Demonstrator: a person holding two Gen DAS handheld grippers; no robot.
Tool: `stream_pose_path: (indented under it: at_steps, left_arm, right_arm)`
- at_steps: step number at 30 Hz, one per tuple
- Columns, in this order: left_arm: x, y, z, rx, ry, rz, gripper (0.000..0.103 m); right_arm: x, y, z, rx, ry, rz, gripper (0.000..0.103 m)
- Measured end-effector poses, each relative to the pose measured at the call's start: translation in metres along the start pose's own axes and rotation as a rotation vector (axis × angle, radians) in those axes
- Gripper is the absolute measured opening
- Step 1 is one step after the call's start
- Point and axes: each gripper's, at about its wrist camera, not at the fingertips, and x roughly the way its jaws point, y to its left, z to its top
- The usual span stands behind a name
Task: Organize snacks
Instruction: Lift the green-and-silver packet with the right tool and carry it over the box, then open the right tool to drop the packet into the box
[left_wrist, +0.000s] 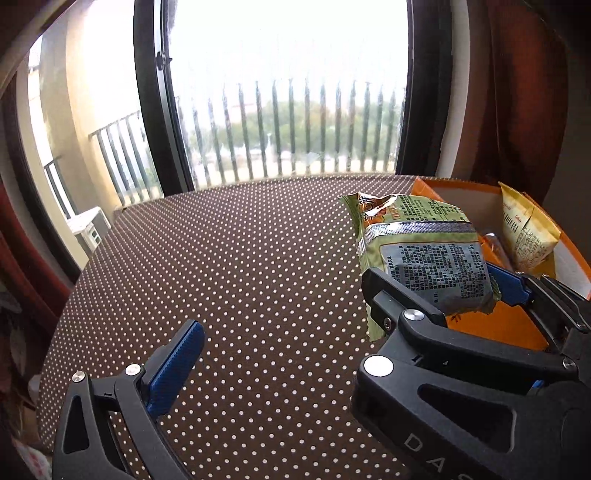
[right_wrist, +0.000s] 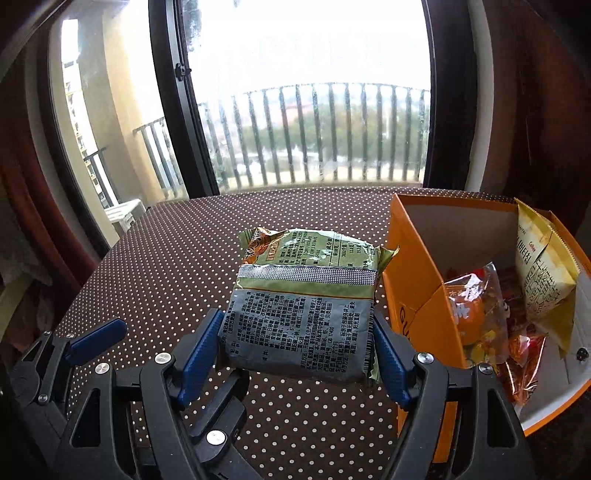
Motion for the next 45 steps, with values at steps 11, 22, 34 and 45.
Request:
stream_pose_path:
  at_steps: [11, 22, 34, 45]
  left_arm:
    - [-0.034, -0.016, 0.016, 0.030, -0.095, -0.006, 0.102]
    - [-0.052, -0.046, 0.031, 0.077, -0.159, -0.040, 0.102]
    - [-0.046, -0.080, 0.049, 0.143, -0.183, -0.113, 0.102]
    - [-0.019, -0.117, 0.053, 0.212, -0.129, -0.158, 0.102]
  right_arm:
    - [-0.033, -0.011, 0.021, -0.012, -0.093, -0.008, 0.078]
    - [-0.064, -0.037, 0.035, 0.008, -0.169, -0.044, 0.078]
    - [-0.081, -0.077, 0.042, 0.047, -0.207, -0.120, 0.078]
    - [-0.075, -0.123, 0.034, 0.127, -0.187, -0.176, 0.078]
